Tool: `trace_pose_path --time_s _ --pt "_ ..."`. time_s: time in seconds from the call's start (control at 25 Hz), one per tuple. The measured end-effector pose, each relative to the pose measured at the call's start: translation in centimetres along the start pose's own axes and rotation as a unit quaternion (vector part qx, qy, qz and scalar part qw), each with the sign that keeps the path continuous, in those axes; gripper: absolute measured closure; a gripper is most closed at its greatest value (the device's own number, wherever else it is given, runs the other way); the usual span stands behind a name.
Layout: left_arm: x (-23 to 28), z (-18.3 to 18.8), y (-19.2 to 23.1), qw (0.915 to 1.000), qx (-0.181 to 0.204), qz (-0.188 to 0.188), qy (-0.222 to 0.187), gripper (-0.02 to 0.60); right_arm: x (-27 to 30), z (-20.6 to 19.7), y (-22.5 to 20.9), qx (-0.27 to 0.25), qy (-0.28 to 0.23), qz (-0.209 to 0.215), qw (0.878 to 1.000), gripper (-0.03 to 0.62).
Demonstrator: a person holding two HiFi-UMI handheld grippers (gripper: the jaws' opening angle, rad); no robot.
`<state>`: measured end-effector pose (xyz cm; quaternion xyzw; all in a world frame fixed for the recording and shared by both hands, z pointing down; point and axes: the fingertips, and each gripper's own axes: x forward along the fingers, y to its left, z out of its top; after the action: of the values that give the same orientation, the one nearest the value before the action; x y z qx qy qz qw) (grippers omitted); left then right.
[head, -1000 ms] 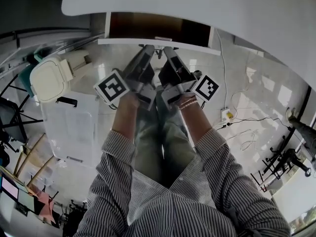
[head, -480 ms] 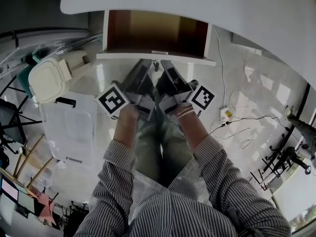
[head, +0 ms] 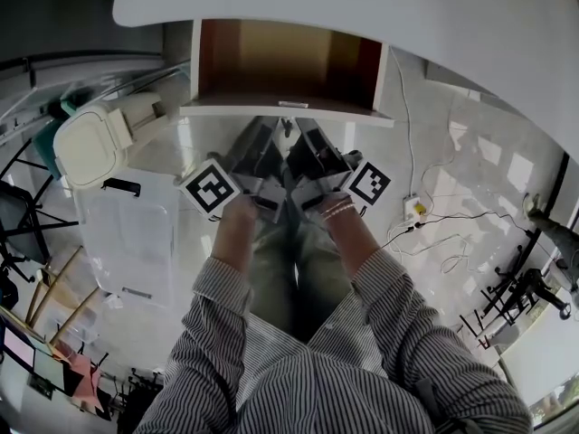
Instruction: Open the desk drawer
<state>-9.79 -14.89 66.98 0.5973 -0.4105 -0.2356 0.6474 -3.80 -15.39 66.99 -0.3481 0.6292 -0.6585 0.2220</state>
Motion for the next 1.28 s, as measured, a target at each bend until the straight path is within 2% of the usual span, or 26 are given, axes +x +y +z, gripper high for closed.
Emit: trace_pose_path --time_s 0.12,0.24,0.52,0.64,0.76,1.0,1.28 --pt "0.1 -0.1 0.8 0.9998 0.012 0.011 0.010 0.528 0.0 -0.1 -0.7 -0.001 0.001 -0.010 1.000 0.549" --pt "0.0 -0.5 1.9 0.9993 0.000 0.035 0.015 0.528 -0.1 -0.2 -1.6 0.000 0.003 -0.021 1.000 0.551" --pt "0.0 -0.8 3.3 0.9987 0.000 0.048 0.015 0.528 -0.1 -0.6 -2.9 0.002 0.003 -0.030 1.000 0.549" --pt "0.2 -1.0 3.7 0.9991 -0.002 0.040 0.012 0.528 -0.4 -0.7 -3.8 0.008 0.000 -0.041 0.999 0.550" --pt "0.2 -1.2 4.5 0.9986 -0.022 0.048 0.008 0.528 -0.3 -0.8 -4.5 0.010 0.002 -0.047 0.999 0.550" --pt "0.4 -1.8 5.8 0.9978 -0.032 0.056 0.011 0.529 -0.7 -0.8 -5.9 0.007 -0.005 -0.058 0.998 0.549" --pt "0.6 -1.7 7.1 0.9976 -0.007 0.066 0.022 0.529 -1.0 -0.9 -7.4 0.008 -0.010 -0.071 0.997 0.551"
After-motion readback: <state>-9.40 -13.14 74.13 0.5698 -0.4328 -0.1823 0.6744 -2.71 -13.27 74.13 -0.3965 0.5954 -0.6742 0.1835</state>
